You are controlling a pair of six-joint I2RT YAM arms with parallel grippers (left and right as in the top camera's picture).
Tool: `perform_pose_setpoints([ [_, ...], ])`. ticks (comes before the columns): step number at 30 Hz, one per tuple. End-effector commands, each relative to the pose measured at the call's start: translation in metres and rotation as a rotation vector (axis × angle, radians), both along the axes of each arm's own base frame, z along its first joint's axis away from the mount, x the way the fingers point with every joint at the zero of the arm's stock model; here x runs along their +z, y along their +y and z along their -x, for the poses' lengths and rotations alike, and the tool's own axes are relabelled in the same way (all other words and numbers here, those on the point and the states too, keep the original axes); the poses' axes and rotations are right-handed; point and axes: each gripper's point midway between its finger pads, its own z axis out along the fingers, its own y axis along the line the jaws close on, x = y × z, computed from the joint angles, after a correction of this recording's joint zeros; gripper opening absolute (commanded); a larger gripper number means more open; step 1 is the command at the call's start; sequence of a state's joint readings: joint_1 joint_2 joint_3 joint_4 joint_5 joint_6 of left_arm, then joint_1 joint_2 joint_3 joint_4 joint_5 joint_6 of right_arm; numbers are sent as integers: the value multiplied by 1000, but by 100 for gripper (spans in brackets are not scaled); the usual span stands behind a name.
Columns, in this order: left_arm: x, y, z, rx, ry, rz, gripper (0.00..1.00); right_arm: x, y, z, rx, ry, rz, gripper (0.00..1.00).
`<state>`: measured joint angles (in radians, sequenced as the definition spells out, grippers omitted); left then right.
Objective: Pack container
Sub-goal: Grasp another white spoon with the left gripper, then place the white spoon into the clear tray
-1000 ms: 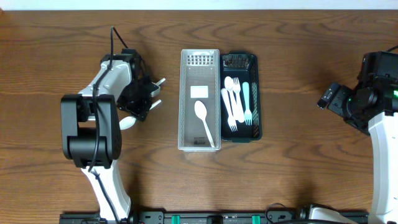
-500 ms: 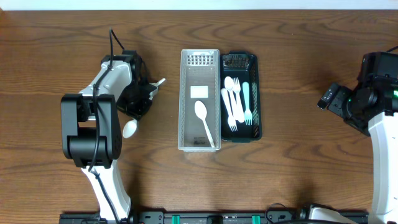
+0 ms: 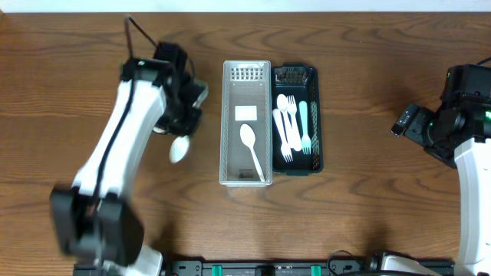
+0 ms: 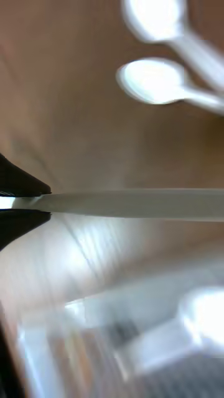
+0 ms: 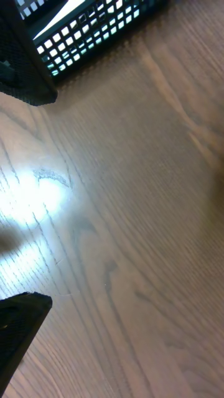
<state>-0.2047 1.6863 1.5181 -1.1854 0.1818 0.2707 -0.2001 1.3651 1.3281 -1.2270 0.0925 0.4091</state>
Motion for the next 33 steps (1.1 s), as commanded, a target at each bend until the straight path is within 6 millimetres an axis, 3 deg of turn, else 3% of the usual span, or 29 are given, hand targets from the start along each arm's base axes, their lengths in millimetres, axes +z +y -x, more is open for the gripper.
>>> perform_pose_setpoints([
  [1, 42, -48, 6, 52, -79, 209, 6, -1, -5, 1, -8, 8, 16, 99],
  [4, 54, -74, 6, 77, -116, 257, 6, -1, -5, 1, -8, 8, 16, 99],
  [7, 48, -102, 6, 84, -112, 289, 5, -1, -5, 2, -8, 9, 16, 99],
  [10, 29, -125, 6, 99, -72, 296, 6, -1, -5, 1, -8, 8, 16, 99],
  [14, -5, -130, 1, 188, -1, 231, 6, -1, -5, 2, -8, 8, 15, 99],
  [18, -32, -131, -4, 232, 62, 201, 28, -1, -3, 1, -5, 6, 6, 99],
  [20, -33, -131, -5, 210, 56, 198, 43, -1, -3, 1, -5, 6, 6, 99],
  [23, -10, -123, -12, 140, -2, 210, 57, -1, -4, 1, -5, 6, 7, 99],
  [27, 30, -98, -22, 95, -97, 224, 91, -1, -4, 1, -6, 6, 8, 99],
  [28, 38, -88, -23, 84, -119, 221, 95, -1, -4, 1, -6, 6, 9, 99],
  [30, 47, -69, -23, 73, -144, 209, 96, -1, -4, 1, -6, 6, 9, 99],
  [33, 49, -25, -29, 152, -159, 148, 96, -1, -4, 1, -6, 6, 9, 99],
])
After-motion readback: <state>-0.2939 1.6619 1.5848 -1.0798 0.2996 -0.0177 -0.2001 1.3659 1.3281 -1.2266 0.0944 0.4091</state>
